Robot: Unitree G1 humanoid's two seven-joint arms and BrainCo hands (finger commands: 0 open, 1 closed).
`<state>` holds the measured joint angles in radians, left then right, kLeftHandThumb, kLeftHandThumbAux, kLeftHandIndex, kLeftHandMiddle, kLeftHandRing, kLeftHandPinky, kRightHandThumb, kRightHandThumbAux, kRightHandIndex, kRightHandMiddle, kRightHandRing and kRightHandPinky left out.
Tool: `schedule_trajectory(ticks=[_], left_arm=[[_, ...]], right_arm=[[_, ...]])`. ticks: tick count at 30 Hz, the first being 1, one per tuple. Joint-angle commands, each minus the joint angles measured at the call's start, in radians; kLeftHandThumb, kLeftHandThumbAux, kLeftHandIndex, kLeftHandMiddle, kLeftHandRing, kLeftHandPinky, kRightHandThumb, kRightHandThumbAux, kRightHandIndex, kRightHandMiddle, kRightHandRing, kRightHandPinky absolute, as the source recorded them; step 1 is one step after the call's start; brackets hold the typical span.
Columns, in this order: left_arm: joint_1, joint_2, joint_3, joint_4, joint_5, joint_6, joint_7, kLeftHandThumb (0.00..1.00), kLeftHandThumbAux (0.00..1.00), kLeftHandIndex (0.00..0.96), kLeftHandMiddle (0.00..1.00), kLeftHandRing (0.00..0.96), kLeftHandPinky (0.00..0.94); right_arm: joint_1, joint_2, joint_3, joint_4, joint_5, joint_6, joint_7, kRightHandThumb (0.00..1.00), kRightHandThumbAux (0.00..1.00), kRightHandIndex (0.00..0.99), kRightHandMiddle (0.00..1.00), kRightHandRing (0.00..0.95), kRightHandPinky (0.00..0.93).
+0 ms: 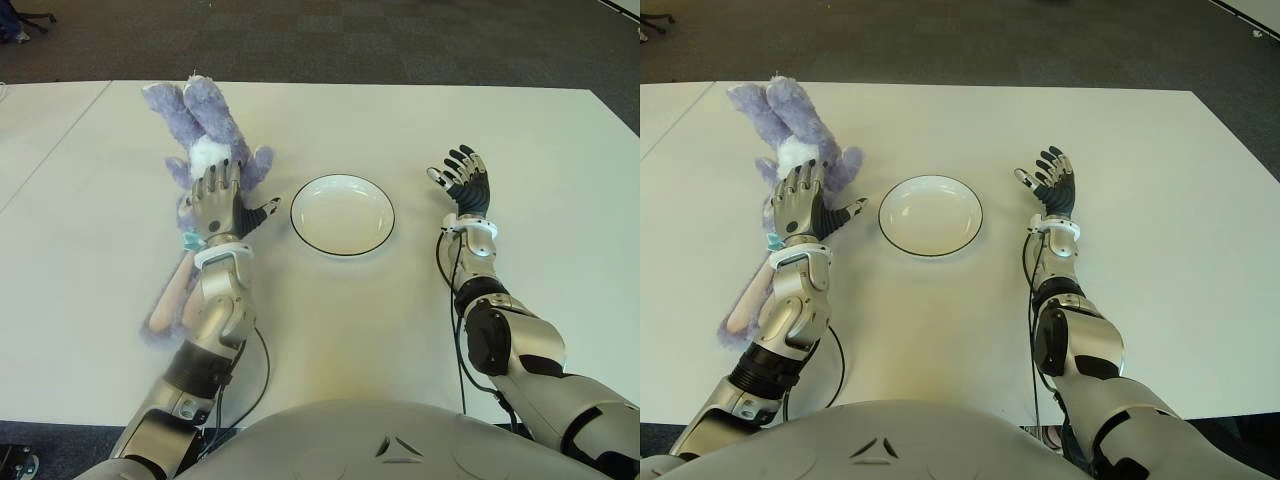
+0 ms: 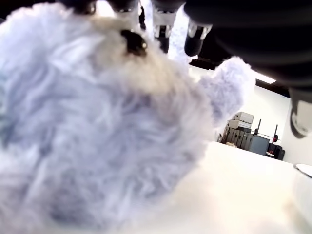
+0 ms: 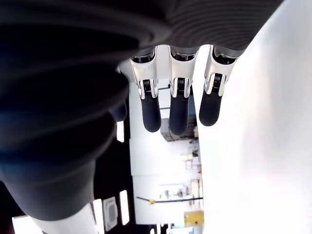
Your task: Put the doll into the plate.
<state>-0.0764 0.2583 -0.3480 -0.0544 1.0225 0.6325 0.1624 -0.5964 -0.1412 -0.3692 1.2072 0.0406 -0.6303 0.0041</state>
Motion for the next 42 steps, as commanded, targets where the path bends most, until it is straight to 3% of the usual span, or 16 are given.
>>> schedule_trajectory(ticks=[1,6,18,22,25,32,42], left_arm=[[0.047,-0.033,-0.025,0.174,-0.077,0.028,-0.115,0.104,0.347,0.0,0.0,0.0,0.0],[0.042,-0.031,-0.024,0.229,-0.078,0.025,-0.105,0.109,0.36,0.0,0.0,0.0,0.0],[0.063,-0.04,-0.027,0.223,-0.046,0.032,-0.044,0.119,0.434,0.0,0.0,0.0,0.0],[0.056,-0.066,0.008,0.264,-0.047,-0.006,0.126,0.163,0.454,0.0,0.0,0.0,0.0],[0.045,-0.074,0.021,0.291,-0.052,-0.023,0.188,0.175,0.458,0.0,0.0,0.0,0.0],[0.04,-0.093,0.111,0.319,-0.084,-0.145,0.515,0.21,0.448,0.0,0.0,0.0,0.0],[0.08,-0.119,0.193,0.269,-0.127,-0.248,0.728,0.171,0.402,0.0,0.0,0.0,0.0]], right_arm=[[0.217,0.088,-0.002,0.136,0.011,0.118,-0.006,0.087,0.871,0.157,0.204,0.203,0.216],[0.218,0.085,-0.007,0.136,0.015,0.12,-0.001,0.09,0.857,0.158,0.206,0.206,0.216],[0.215,0.078,-0.004,0.137,0.012,0.127,0.0,0.087,0.855,0.154,0.207,0.206,0.216],[0.214,0.074,0.002,0.137,0.004,0.128,-0.003,0.078,0.86,0.155,0.21,0.207,0.212],[0.214,0.073,0.005,0.137,0.003,0.128,-0.003,0.072,0.863,0.155,0.209,0.206,0.208],[0.212,0.069,0.012,0.137,-0.004,0.131,-0.011,0.059,0.87,0.155,0.204,0.2,0.205],[0.211,0.068,0.013,0.137,0.003,0.131,-0.005,0.059,0.873,0.155,0.209,0.204,0.209]])
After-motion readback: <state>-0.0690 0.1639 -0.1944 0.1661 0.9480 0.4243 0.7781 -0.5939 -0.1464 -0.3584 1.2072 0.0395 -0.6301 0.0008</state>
